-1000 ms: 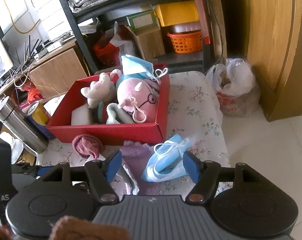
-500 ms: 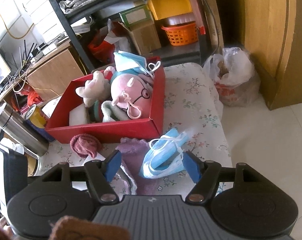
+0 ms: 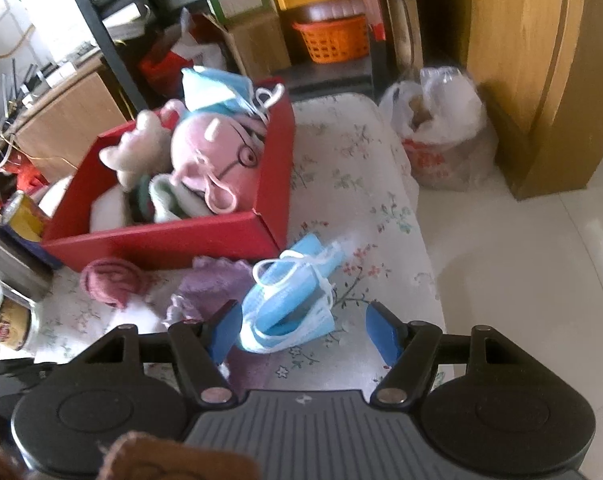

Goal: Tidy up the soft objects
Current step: 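Grasp the white foam block with the left tool while the right tool grasps a blue mask, then lift the foam block and mask and carry both over the red box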

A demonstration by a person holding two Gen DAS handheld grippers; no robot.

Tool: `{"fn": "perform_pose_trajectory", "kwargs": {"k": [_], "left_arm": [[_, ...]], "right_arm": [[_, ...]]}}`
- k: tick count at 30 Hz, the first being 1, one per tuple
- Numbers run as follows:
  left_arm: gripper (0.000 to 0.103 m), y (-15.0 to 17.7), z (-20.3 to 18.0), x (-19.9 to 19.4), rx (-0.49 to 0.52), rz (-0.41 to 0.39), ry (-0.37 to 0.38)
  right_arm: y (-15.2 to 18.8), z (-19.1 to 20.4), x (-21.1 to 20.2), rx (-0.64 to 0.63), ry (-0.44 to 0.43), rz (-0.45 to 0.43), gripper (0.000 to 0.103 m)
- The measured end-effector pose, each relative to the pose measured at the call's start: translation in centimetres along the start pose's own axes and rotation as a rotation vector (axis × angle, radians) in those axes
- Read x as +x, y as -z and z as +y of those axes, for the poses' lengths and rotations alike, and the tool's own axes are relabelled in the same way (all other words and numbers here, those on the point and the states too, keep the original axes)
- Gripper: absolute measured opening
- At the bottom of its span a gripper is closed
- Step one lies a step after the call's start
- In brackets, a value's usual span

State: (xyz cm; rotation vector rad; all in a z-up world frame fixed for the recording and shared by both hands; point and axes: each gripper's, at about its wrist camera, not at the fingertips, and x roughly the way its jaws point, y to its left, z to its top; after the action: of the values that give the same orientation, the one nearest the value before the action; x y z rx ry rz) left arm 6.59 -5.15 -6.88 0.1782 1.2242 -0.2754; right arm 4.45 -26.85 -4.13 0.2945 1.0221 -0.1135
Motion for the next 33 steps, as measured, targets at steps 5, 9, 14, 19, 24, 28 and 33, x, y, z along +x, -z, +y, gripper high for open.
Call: {"fn": "perform_pose_trajectory", "kwargs": {"k": [5, 9, 14, 19, 24, 28, 33], "left_arm": [[0.057, 0.1, 0.4, -0.8, -0.001, -0.011, 0.024], [0.057, 0.1, 0.9, -0.7, -0.003, 0.000, 0.033], [0.057, 0.4, 1.2, -0.1, -0.017, 0.031, 0.058], [0.057, 0.8, 1.6, -0.6, -0.036, 0.043, 0.093], [0.057, 1.3, 2.2, -2.0, -0.079, 0.031, 0.145], [0.057, 1.5, 2.3, -3.1, -0.098, 0.010, 0.167], [0.057, 1.7, 2.1, -4.2, -0.099, -0.011, 0.168]], "right_arm": [[-0.3, 0.5, 1.9, 0.033, -0.022, 0.038, 0.040], [0.1, 0.1, 3.4, 0.068, -0.061, 0.107, 0.018], [0.5, -0.3, 2.9, 0.085, -0.094, 0.109, 0.007], [0.6, -0.8, 1.1, 0.085, -0.147, 0.085, 0.004], [0.9, -1.0, -1.0, 0.094, -0.214, 0.060, 0.003], [1.0, -0.8, -2.8, 0.099, -0.263, 0.023, 0.003], [1.9, -0.3, -3.9, 0.091, -0.290, 0.016, 0.003]]}}
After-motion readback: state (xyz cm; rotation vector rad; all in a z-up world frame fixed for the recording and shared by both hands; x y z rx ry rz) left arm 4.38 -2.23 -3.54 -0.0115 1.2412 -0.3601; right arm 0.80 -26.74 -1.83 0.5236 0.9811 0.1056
